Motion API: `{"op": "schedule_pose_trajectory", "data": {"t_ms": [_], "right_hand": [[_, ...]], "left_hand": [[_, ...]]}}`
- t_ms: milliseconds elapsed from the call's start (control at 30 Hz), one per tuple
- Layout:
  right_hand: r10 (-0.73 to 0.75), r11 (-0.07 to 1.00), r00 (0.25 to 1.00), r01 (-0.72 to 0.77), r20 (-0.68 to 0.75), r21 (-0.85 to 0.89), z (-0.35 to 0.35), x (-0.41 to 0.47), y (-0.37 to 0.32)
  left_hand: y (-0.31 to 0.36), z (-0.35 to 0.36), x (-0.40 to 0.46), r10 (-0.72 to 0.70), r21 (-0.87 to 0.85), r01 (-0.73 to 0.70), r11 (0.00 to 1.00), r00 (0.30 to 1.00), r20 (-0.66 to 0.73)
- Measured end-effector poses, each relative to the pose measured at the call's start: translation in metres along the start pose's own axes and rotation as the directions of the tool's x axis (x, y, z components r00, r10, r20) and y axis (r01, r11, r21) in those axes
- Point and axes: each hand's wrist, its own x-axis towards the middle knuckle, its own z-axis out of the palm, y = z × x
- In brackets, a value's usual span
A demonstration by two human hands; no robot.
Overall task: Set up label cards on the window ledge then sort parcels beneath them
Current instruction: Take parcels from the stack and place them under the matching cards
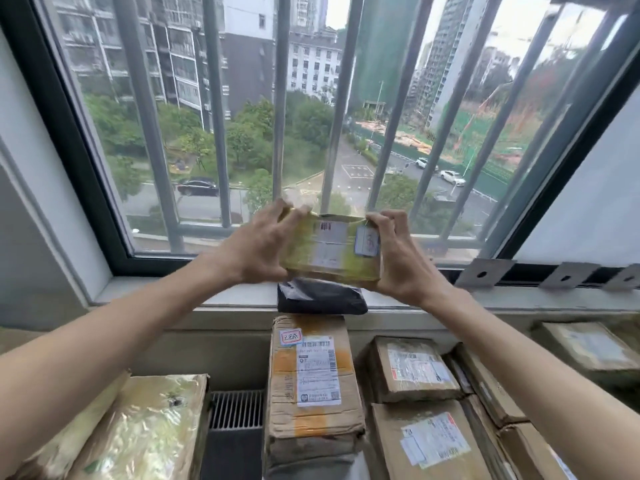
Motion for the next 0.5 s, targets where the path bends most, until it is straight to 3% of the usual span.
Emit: {"op": "schedule_pose_trajectory", "data": {"t_ms": [233,500], "right_hand": [[0.005,0.999,0.988,-0.012,0.155,0.047,-0.052,-0.098,-0.029],[0.031,0.996,0.992,-0.040,0.121,0.076,-0.112,-0.195,-0.040]], "left_hand": [[0.086,-0.007,-0.064,0.032,0.102,-0.033,0.994,0.999,0.013],[0.181,-0.007,-0.104,0.042,0.183,-0.047,0.982,0.999,0.029]]}}
